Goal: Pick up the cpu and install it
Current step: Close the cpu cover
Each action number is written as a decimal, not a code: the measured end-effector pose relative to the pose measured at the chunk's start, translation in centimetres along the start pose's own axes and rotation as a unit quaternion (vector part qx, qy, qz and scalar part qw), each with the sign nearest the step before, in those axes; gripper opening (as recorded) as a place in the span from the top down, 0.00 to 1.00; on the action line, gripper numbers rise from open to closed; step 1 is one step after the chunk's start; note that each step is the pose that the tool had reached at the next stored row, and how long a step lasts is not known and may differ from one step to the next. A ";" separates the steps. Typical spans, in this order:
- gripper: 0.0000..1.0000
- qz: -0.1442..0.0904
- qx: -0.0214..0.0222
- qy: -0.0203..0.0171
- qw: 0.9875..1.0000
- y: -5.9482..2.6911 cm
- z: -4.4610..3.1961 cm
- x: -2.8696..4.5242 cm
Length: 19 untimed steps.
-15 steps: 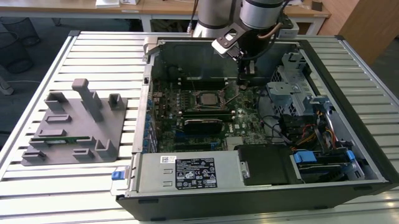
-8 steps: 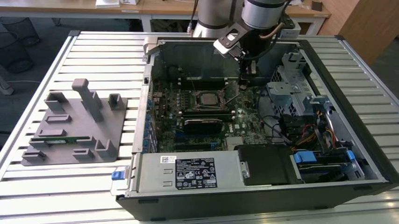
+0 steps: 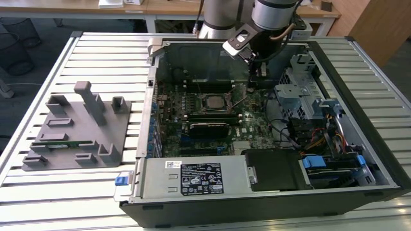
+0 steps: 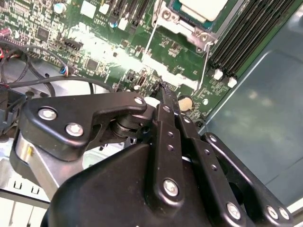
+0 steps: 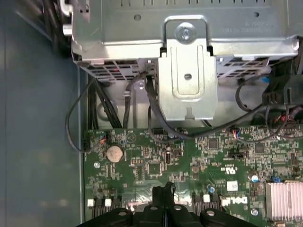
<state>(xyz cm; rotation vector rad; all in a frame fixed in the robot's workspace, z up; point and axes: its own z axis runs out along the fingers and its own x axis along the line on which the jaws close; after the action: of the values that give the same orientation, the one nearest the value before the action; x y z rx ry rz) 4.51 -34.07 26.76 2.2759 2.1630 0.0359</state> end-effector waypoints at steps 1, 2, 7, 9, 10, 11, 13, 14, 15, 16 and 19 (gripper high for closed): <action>0.89 0.000 0.000 0.000 1.000 0.19 0.02 0.02; 0.89 0.000 0.000 0.000 1.000 0.31 0.06 0.03; 0.89 0.000 0.000 0.000 1.000 0.46 0.85 0.25; 0.89 0.000 0.000 0.000 1.000 0.49 1.21 0.39; 0.89 0.000 0.000 0.000 1.000 0.51 1.39 0.45; 0.89 0.000 0.000 0.000 1.000 0.53 1.57 0.51; 0.89 0.000 0.000 0.000 1.000 0.54 1.95 0.60; 0.89 0.000 0.000 0.000 1.000 0.54 2.14 0.64; 0.89 0.000 0.000 0.000 1.000 0.54 2.32 0.67; 0.89 0.000 0.000 0.000 1.000 0.53 2.48 0.69; 0.89 0.000 0.000 0.000 1.000 0.49 2.60 0.70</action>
<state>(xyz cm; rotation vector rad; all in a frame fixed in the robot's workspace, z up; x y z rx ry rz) 5.07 -33.36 24.18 2.2759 2.1628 0.0354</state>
